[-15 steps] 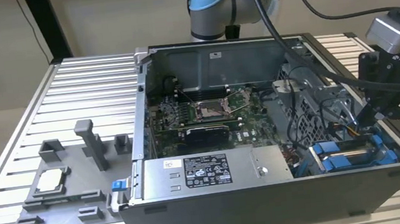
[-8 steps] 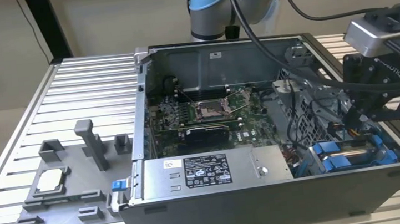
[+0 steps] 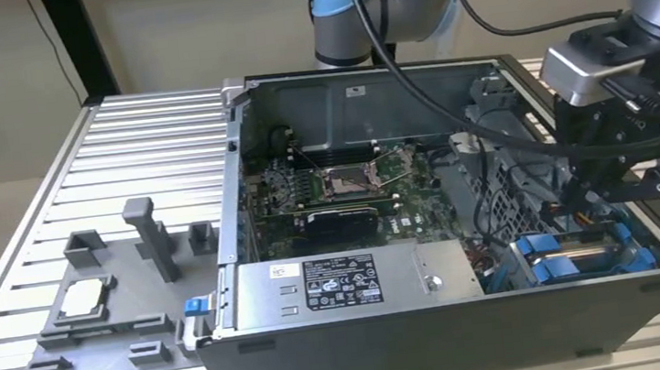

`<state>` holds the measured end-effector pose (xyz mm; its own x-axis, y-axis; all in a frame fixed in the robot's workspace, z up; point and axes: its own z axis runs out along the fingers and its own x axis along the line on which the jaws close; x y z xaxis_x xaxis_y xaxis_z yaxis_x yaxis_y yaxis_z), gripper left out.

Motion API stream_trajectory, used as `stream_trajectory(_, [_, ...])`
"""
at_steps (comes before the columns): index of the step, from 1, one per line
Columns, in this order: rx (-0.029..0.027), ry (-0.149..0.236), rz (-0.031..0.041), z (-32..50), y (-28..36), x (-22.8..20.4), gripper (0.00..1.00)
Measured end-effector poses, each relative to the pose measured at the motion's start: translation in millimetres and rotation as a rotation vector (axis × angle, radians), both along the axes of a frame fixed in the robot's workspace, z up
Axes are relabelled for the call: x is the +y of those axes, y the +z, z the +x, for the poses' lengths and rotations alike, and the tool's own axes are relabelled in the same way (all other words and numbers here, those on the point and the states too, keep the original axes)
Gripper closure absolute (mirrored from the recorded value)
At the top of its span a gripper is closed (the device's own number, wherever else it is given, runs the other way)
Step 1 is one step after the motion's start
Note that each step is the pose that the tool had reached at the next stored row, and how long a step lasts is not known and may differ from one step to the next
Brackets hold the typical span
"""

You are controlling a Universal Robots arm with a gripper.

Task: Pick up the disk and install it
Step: 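Insert the second disk wire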

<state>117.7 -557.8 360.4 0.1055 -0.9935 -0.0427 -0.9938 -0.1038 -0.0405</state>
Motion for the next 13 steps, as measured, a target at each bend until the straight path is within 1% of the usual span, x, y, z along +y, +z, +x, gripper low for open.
stream_trajectory(1, [-0.0132,0.0,0.0011,-1.2,0.0,0.0,1.0])
stream_trajectory(2, [-0.0209,0.0,0.0011,-2.0,0.0,0.0,1.0])
stream_trajectory(3, [-0.024,-0.003,0.0013,-2.5,-0.1,-0.1,1.0])
stream_trajectory(7, [-0.0247,-0.027,0.0009,-3.6,-0.2,0.0,1.0])
stream_trajectory(10, [-0.0247,-0.062,0.0005,-3.8,-0.8,0.0,1.0])
stream_trajectory(13, [-0.0247,-0.081,0.0,-4.6,-1.8,-0.2,1.0])
